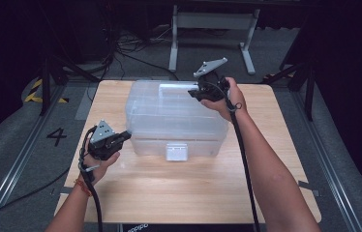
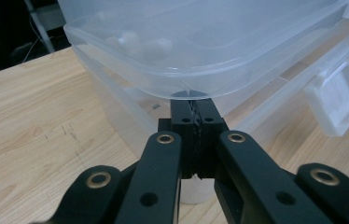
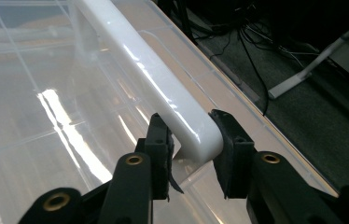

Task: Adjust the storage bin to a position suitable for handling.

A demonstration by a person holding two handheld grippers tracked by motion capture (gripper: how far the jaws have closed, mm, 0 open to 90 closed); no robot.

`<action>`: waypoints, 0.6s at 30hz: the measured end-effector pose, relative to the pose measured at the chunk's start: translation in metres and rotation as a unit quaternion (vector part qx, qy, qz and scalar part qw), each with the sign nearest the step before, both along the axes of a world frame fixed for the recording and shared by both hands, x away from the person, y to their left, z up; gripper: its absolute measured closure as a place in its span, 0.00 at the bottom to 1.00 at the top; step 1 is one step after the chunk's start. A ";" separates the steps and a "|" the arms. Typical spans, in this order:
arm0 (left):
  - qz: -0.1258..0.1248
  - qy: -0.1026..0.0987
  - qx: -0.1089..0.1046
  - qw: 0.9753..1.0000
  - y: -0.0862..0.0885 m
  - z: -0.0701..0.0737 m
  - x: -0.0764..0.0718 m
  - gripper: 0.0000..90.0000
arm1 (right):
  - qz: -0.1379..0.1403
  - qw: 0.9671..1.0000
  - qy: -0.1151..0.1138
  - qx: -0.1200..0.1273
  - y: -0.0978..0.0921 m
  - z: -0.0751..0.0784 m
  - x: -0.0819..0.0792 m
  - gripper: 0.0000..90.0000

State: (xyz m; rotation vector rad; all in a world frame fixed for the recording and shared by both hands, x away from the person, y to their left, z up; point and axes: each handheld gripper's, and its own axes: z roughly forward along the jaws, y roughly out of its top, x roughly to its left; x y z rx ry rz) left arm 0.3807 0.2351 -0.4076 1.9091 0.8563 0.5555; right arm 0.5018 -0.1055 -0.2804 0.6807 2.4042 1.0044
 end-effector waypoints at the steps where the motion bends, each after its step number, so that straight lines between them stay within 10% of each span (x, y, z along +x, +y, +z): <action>1: 0.000 0.000 0.000 1.000 0.000 0.000 0.000 0.99 | -0.002 1.000 -0.001 0.007 -0.001 0.001 -0.001 0.73; 18: 0.002 -0.003 0.014 1.000 -0.001 0.004 -0.001 1.00 | -0.032 0.996 -0.054 0.068 -0.079 0.011 -0.043 0.63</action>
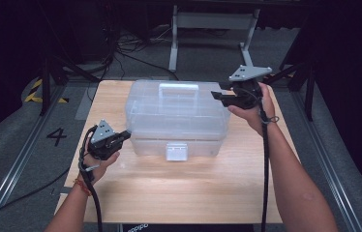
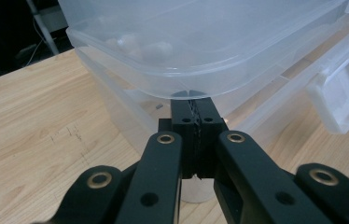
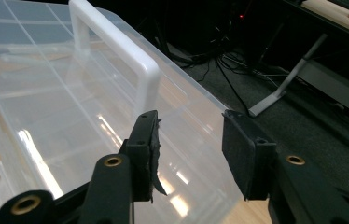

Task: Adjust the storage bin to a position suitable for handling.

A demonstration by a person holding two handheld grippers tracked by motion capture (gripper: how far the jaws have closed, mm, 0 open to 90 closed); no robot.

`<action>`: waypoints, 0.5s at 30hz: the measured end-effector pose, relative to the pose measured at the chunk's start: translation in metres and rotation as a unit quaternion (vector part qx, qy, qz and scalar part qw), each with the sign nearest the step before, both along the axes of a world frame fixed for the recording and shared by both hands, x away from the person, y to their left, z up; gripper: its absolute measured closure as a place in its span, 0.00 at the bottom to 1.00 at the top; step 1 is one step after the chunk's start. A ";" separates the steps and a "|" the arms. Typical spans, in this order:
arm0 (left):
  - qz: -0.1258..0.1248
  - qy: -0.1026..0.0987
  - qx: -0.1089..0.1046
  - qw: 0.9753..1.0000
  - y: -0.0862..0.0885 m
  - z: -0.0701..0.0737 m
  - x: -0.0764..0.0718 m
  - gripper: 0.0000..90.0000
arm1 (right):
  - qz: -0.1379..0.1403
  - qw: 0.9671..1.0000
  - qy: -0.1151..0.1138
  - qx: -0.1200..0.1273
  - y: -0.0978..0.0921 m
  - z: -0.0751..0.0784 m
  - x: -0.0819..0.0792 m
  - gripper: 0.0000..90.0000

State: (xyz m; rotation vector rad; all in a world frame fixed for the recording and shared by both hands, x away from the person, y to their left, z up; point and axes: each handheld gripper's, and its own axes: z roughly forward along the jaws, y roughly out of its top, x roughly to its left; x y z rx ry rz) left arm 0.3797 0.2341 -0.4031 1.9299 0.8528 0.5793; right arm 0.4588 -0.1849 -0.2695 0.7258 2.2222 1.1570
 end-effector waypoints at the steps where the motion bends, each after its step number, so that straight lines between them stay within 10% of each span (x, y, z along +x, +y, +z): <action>1: -0.001 -0.002 0.003 1.000 0.000 0.001 0.000 1.00 | -0.003 1.000 -0.007 0.000 -0.005 -0.001 -0.002 0.63; 15: -0.009 -0.006 0.008 1.000 0.001 0.017 0.002 1.00 | -0.026 0.999 -0.010 0.033 -0.066 -0.051 -0.037 0.61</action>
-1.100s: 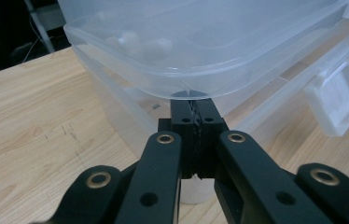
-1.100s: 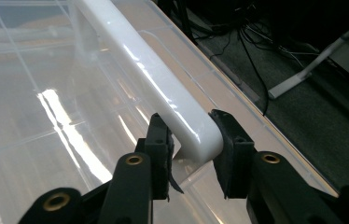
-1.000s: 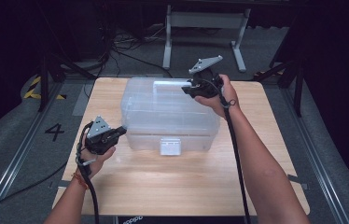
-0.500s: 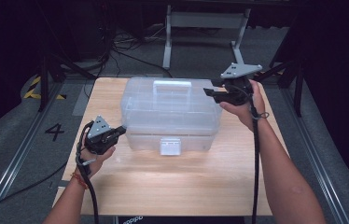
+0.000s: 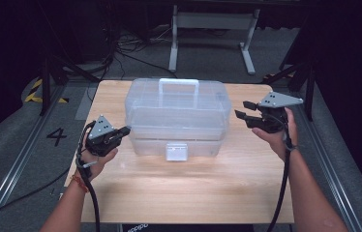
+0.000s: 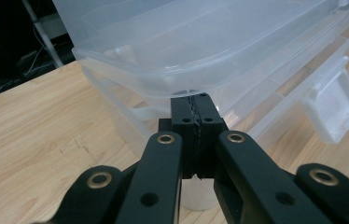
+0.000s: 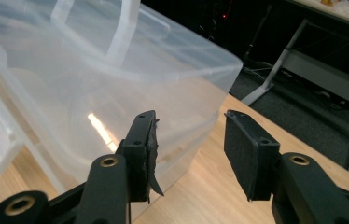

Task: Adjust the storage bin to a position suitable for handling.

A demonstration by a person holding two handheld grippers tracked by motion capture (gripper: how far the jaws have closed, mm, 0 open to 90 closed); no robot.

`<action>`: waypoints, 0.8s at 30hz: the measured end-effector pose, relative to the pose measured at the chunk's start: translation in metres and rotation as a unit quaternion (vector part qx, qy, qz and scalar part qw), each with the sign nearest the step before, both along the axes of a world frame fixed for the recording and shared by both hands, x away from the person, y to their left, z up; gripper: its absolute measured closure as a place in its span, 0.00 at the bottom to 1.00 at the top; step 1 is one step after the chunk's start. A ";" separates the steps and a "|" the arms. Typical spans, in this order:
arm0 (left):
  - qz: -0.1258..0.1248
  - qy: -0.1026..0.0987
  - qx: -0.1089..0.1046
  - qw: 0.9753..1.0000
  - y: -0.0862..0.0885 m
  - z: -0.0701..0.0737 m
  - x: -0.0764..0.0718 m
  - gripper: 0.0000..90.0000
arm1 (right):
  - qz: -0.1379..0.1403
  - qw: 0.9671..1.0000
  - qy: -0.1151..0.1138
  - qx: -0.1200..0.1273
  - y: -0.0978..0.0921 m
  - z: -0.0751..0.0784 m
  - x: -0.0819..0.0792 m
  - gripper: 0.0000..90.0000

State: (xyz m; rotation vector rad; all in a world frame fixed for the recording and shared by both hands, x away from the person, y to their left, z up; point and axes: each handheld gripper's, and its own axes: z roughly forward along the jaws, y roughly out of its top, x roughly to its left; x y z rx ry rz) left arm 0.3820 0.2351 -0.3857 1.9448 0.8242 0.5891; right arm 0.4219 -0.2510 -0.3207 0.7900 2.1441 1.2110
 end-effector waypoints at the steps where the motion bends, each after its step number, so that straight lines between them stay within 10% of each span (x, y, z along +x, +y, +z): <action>1: -0.001 0.001 0.001 1.000 0.000 0.002 0.001 1.00 | 0.000 1.000 0.000 0.000 0.000 0.000 0.000 0.61; 24: -0.011 -0.010 0.015 1.000 0.000 0.025 0.008 0.99 | 0.012 0.999 0.037 0.001 0.009 -0.042 0.000 0.54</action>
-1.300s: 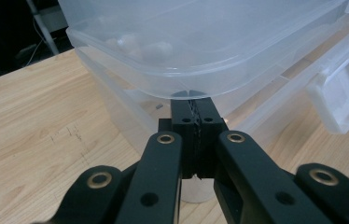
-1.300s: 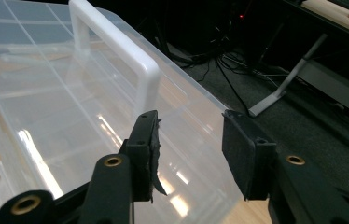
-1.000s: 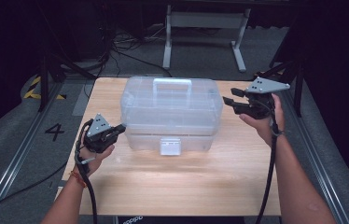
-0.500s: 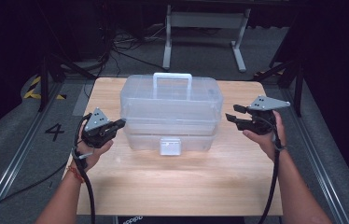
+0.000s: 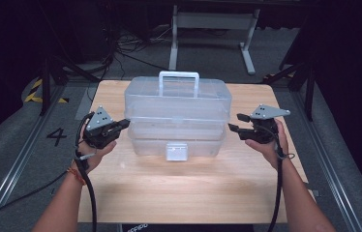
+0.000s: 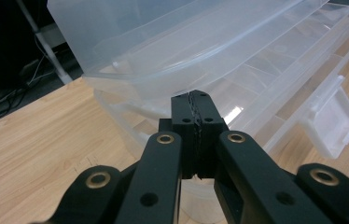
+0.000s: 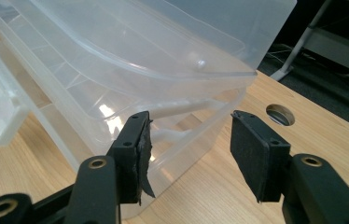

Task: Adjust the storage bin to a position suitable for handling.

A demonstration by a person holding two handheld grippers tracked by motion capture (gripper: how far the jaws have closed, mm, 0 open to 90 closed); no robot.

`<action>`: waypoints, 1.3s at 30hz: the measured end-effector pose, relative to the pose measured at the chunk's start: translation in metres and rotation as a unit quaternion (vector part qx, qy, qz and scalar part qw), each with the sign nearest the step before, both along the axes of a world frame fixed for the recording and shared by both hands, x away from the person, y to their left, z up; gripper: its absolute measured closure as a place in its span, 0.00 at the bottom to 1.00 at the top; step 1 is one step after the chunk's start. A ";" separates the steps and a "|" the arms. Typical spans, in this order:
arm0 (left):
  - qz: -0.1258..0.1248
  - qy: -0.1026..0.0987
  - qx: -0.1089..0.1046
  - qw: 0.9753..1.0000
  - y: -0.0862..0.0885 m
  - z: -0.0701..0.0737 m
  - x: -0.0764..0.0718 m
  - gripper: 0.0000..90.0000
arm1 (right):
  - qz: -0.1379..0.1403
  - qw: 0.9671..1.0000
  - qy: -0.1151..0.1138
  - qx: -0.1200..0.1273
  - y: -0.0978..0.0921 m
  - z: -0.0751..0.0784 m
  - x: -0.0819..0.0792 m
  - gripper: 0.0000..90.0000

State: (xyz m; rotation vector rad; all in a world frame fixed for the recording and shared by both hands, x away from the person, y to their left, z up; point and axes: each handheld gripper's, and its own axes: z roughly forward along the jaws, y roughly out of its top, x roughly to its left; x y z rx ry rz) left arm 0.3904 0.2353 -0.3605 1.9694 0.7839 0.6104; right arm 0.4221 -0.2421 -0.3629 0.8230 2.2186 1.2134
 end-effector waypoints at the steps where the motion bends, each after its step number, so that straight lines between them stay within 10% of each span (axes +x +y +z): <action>1: -0.001 -0.001 0.001 1.000 0.000 0.000 0.000 0.99 | 0.002 1.000 0.001 0.003 0.001 -0.001 0.001 0.54; 28: 0.008 0.016 0.016 1.000 0.003 -0.019 -0.005 0.93 | -0.030 0.994 -0.046 0.091 0.009 -0.007 0.019 0.64; 39: 0.009 0.015 0.005 1.000 0.006 -0.025 -0.012 0.87 | -0.040 0.995 -0.062 0.074 0.014 0.001 0.024 0.66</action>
